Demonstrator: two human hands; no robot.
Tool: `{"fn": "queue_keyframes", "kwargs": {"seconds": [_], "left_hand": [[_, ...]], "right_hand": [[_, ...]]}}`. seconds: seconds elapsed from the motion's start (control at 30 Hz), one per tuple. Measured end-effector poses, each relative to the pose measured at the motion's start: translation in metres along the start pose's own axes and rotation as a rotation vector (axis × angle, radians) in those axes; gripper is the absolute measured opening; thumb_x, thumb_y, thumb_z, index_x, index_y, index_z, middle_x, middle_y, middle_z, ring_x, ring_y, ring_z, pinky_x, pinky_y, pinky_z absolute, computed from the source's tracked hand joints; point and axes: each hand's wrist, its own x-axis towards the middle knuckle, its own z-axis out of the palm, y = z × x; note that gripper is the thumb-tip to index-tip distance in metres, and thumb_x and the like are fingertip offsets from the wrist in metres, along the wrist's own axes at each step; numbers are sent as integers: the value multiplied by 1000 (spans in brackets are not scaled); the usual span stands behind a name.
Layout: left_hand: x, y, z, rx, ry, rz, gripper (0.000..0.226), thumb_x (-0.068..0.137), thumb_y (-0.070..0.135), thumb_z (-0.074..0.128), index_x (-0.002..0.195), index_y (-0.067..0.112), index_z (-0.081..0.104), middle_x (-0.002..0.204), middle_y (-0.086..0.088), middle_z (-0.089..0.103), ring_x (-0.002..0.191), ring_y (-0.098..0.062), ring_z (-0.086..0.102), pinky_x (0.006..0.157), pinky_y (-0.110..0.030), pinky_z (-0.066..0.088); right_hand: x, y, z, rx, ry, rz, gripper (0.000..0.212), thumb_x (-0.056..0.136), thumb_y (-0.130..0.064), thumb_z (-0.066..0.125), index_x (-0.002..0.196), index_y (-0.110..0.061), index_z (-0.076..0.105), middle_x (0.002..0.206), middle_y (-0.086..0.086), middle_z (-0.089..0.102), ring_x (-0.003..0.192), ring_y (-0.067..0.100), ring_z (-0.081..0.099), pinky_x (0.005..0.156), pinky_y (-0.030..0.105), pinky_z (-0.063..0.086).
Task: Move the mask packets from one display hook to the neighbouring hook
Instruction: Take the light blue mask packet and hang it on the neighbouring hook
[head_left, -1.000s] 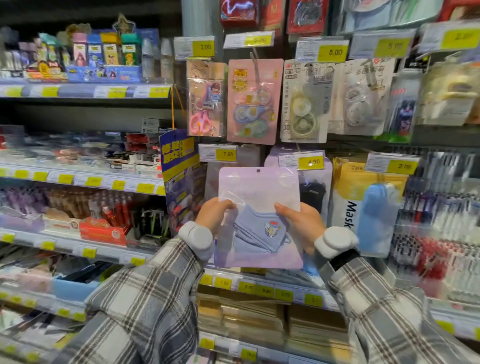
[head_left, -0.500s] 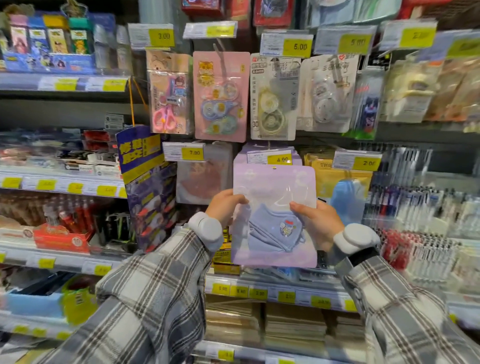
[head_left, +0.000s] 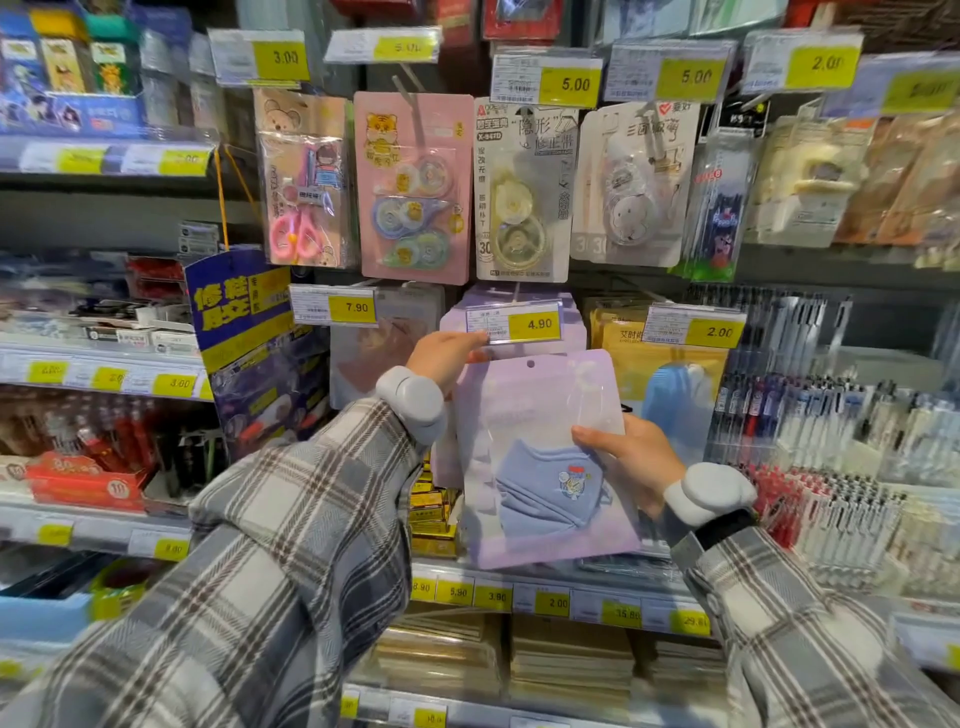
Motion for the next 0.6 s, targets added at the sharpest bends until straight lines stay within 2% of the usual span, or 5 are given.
{"fn": "queue_keyframes", "kwargs": {"seconds": [0.1, 0.27, 0.4, 0.5, 0.6], "left_hand": [[5, -1, 4, 18, 13, 70, 28, 90, 25, 56, 99, 2, 70, 85, -5, 65, 62, -2, 57, 52, -12, 43], [5, 1, 0, 44, 10, 128, 27, 91, 20, 55, 93, -4, 69, 65, 4, 64, 49, 8, 59, 49, 0, 41], [-3, 16, -5, -145, -40, 108, 19, 88, 8, 58, 70, 3, 61, 53, 0, 64, 54, -11, 59, 45, -7, 47], [-3, 27, -8, -115, -27, 126, 24, 89, 14, 58, 66, 6, 58, 58, -2, 61, 43, -4, 58, 42, -7, 44], [-3, 30, -10, -44, -11, 108, 29, 88, 23, 58, 63, 9, 59, 53, 5, 63, 56, -10, 56, 47, -9, 45]], "right_hand": [[2, 0, -1, 1, -15, 0, 24, 82, 2, 62, 106, 0, 61, 90, 7, 66, 75, 14, 63, 59, 13, 53], [5, 3, 2, -27, -31, -1, 21, 82, -1, 64, 103, 0, 63, 100, 16, 67, 80, 20, 64, 71, 23, 54], [9, 3, 6, 7, -31, -19, 17, 81, -1, 65, 97, -7, 64, 105, 17, 67, 89, 26, 64, 77, 28, 52], [16, 2, 10, 18, 1, -30, 17, 79, -3, 68, 95, -8, 66, 108, 16, 68, 95, 27, 65, 86, 34, 52], [20, 0, 16, 23, 5, -45, 15, 79, -3, 68, 90, -13, 66, 108, 16, 69, 94, 26, 66, 88, 35, 51]]}}
